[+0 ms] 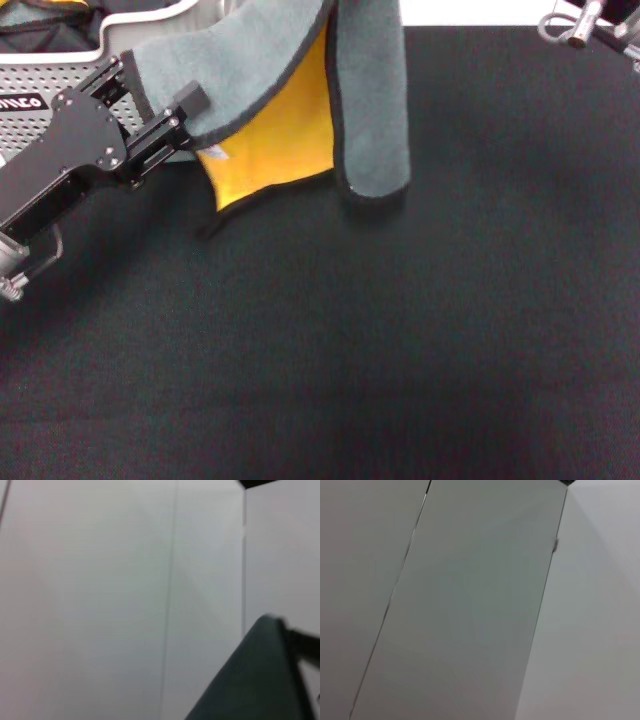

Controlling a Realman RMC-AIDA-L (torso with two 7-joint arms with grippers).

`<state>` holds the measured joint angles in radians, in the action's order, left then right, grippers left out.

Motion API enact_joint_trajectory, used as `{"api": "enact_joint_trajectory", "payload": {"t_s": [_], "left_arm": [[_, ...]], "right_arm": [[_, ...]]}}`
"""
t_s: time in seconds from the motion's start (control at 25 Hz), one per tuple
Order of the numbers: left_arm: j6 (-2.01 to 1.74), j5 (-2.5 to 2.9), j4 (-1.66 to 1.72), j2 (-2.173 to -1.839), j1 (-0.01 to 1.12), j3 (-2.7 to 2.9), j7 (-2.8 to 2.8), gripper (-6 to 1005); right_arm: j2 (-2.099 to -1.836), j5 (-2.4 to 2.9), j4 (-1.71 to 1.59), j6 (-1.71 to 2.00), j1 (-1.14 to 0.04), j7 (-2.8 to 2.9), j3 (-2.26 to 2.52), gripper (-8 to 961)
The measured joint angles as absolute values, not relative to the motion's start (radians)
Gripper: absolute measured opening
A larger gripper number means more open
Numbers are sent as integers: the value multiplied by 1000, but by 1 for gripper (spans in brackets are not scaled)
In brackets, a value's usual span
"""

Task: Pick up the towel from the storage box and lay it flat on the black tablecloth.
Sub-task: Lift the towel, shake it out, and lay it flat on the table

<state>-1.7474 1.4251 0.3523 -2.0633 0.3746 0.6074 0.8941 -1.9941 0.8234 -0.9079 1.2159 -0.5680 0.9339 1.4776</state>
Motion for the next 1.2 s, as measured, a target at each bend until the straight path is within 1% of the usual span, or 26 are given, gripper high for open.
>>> {"api": "enact_joint_trajectory", "payload": {"t_s": [0.28,0.4,0.52,0.68,0.76,0.84,1.04,1.2], "left_arm": [[-1639,1485,348,-2054,347,616,908,672],[-1625,1521,347,-2054,346,617,915,672],[-1619,1526,347,-2060,346,617,895,671],[-1618,1526,345,-2075,341,613,822,670],[-1619,1522,343,-2088,334,612,734,669],[-1622,1517,323,-2095,331,615,628,669],[-1624,1508,183,-2100,352,614,291,668],[-1624,1477,101,-2102,377,614,151,667]], "right_arm": [[-1994,824,-999,1212,-515,934,1458,18],[-1991,842,-1015,1210,-513,956,1453,19],[-1993,888,-1022,1202,-516,1003,1437,20],[-2006,918,-1050,1193,-501,1022,1430,21],[-2009,945,-1067,1174,-494,1046,1430,21],[-2012,970,-1075,1153,-493,1078,1431,22],[-2015,990,-1080,1074,-519,1132,1471,23],[-2015,996,-1101,983,-554,1138,1529,24]]}}
